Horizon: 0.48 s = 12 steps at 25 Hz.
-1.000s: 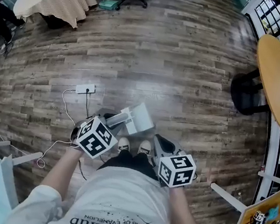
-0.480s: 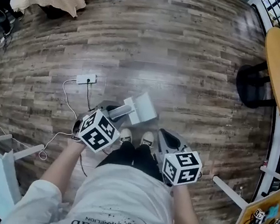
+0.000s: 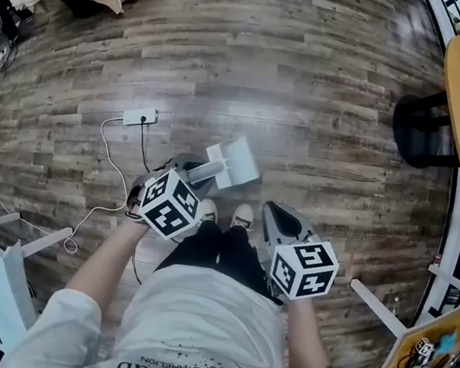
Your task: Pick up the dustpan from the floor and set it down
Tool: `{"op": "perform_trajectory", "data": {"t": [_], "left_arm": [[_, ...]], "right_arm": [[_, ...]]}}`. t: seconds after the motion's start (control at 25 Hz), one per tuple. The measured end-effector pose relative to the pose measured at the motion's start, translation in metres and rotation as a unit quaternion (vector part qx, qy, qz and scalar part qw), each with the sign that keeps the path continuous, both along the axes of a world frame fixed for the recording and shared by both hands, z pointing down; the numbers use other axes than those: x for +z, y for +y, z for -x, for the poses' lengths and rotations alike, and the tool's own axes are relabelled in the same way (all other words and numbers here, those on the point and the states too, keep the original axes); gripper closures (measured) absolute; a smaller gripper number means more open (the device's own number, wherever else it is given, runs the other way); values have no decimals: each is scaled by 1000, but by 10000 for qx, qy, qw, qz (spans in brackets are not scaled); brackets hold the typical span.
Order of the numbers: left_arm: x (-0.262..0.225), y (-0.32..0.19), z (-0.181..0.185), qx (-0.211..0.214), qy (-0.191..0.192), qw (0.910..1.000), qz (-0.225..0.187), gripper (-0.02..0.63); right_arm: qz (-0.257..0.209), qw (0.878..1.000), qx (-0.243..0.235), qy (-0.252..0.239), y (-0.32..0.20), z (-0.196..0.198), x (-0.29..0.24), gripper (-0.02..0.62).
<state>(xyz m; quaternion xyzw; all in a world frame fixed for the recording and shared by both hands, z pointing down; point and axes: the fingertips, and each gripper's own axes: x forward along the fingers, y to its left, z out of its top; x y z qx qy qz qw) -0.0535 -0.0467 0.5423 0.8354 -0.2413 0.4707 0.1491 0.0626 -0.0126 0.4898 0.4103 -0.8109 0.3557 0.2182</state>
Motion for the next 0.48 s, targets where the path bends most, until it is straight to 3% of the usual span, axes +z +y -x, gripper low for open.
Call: {"op": "perform_trajectory", "data": {"t": [0.48], "left_arm": [[40, -16, 0, -83, -22, 10000, 40, 497]], "right_arm": [[294, 9994, 162, -86, 3, -5, 20, 569]]}}
